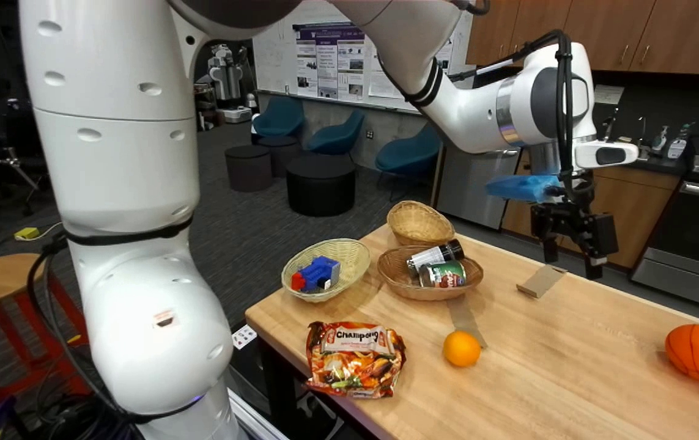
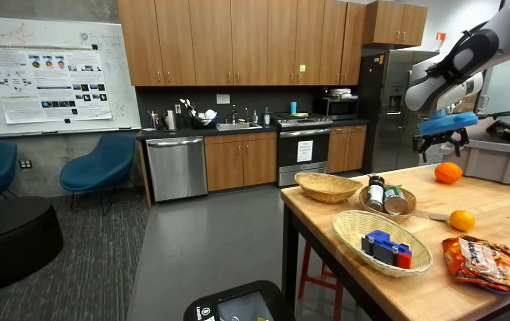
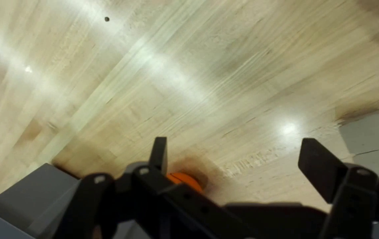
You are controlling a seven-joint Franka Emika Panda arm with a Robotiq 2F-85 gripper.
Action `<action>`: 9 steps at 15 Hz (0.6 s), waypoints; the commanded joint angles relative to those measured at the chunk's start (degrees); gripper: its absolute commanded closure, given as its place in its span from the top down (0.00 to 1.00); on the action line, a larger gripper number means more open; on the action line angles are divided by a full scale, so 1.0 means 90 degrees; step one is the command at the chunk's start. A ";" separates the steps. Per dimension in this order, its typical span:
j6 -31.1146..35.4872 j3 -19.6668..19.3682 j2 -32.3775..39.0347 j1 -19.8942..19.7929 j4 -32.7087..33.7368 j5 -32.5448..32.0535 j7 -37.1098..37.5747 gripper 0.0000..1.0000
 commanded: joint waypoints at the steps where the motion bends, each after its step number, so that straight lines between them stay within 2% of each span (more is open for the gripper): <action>1: -0.0020 -0.0231 0.0393 -0.0094 0.0427 -0.0073 0.0118 1.00; 9: -0.0017 -0.0309 0.0387 -0.0052 0.0351 0.0022 -0.0021 1.00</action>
